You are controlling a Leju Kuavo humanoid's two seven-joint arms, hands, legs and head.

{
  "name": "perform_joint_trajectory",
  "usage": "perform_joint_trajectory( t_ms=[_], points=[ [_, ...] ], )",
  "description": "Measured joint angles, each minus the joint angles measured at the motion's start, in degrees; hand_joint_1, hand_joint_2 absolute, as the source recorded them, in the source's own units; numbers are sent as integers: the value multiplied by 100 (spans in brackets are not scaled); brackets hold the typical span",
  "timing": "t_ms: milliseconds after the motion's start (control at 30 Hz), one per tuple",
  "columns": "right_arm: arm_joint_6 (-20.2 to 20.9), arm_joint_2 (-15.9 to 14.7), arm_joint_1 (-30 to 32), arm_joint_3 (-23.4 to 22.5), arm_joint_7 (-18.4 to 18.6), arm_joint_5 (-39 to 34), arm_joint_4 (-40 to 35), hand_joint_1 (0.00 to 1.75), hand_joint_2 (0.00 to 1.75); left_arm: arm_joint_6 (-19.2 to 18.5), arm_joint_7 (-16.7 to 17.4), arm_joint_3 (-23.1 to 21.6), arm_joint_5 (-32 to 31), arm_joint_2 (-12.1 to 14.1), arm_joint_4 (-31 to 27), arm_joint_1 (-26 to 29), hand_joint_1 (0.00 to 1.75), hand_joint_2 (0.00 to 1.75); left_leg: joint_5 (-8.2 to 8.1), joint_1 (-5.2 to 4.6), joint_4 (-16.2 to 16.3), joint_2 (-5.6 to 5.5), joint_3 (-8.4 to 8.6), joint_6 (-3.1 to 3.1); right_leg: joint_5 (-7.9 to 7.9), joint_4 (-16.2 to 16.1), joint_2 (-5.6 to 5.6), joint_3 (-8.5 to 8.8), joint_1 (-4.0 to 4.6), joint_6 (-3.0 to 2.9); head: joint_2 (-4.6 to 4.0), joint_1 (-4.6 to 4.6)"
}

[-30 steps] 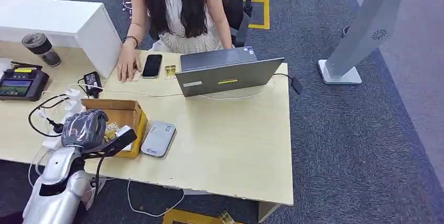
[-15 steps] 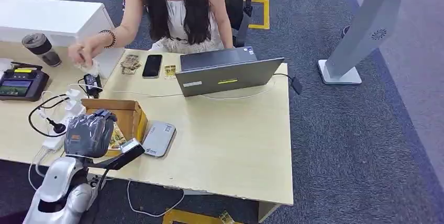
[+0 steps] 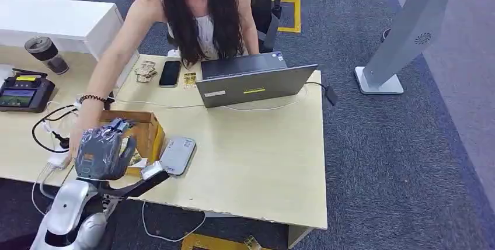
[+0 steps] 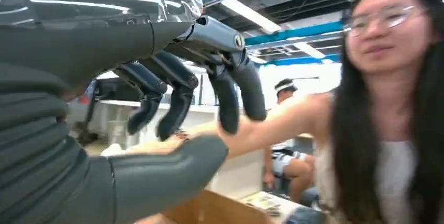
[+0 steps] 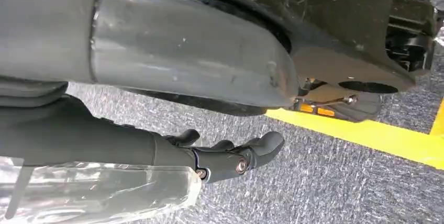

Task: Pass the card to the sensor for recognition and then transmit it.

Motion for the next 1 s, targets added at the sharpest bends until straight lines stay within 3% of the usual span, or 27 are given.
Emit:
perform_joint_trajectory(
  t_ms=[267, 1000],
  points=[
    [0, 2, -2, -74, 18, -7, 0, 0, 0, -155, 238, -500, -85, 18, -258, 324, 0, 175, -4, 1, 0, 0, -1, 1, -3, 0, 0, -1, 1, 1, 0, 0],
    [0, 4, -7, -162, 66, 28, 0, 0, 0, -538, 424, -566, 2, 153, -183, 405, 0, 175, -2, 1, 0, -1, -1, 2, -3, 0, -1, 1, 1, 1, 0, 0]
  ],
)
